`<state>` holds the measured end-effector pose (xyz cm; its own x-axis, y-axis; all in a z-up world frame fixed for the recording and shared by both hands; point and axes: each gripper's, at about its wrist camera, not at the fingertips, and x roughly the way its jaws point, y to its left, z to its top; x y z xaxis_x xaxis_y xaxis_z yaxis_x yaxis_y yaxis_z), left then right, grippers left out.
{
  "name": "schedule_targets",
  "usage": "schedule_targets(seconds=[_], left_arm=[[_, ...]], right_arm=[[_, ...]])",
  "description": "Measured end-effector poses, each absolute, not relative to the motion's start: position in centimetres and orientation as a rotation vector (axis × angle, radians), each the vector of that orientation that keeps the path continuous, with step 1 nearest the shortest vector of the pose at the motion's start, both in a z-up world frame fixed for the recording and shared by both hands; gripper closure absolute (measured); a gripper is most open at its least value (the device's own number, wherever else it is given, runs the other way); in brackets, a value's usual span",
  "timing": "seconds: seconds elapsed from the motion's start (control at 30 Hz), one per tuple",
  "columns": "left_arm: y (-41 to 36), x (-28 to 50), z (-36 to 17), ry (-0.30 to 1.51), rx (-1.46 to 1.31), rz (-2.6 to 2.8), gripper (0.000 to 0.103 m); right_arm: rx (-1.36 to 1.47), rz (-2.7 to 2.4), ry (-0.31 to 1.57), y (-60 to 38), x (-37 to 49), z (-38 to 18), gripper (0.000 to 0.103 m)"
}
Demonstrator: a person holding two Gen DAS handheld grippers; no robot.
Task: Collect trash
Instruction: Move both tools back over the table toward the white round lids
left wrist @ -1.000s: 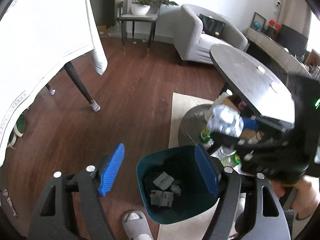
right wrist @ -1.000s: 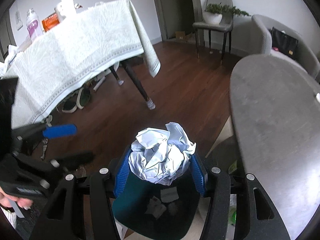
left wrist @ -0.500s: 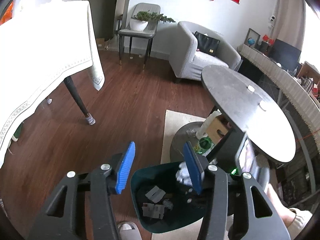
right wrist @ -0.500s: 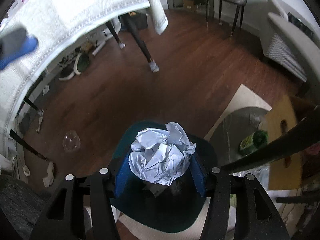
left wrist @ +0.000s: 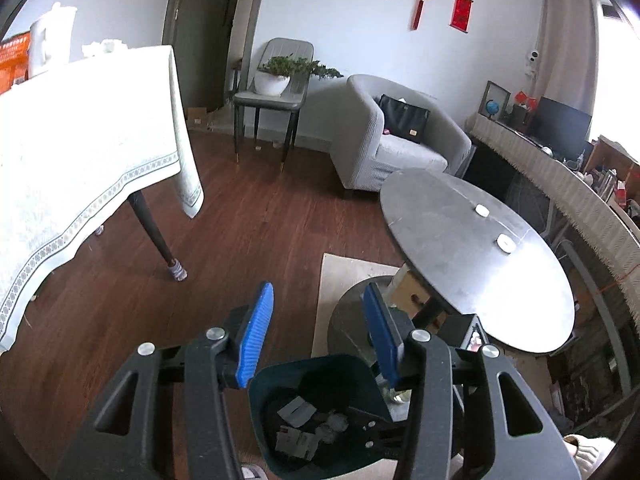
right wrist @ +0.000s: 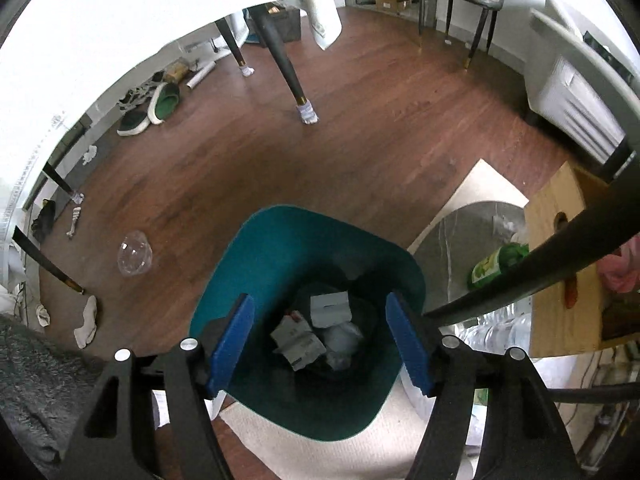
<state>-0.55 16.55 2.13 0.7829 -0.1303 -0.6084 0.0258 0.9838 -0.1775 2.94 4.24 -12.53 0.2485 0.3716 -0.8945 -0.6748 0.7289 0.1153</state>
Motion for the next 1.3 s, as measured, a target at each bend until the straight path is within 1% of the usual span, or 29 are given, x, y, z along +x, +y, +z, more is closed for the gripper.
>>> schedule_targets(seconds=[0.27,0.6,0.8,1.1,1.3], left_arm=[[14.5,-0.1,2.9,0.640,-0.128,-0.079,0.046],[13.4,1.9,3.4,0.626,-0.133,-0.048,0.034],[11.6,4.2,2.9,0.658,-0.132,-0.074,0.032],[7.2,7.4,2.7,0.662,-0.076,-0.132,0.023],[5.1,9.3,2.6,0.667,-0.055,-0.157,0.022]], right_arm=[[-0.272,0.782,0.996,2.2,2.2,-7.7,0.033],[-0.170,0.765,0.823,-2.0,3.9,-2.1,0.030],[-0.119,0.678,0.787,-5.4,6.3,-0.6,0.029],[-0.041,0.562,0.749,-11.6,10.2,0.3,0.027],[-0.012,0.502,0.746,-14.8,12.4,0.2,0.027]])
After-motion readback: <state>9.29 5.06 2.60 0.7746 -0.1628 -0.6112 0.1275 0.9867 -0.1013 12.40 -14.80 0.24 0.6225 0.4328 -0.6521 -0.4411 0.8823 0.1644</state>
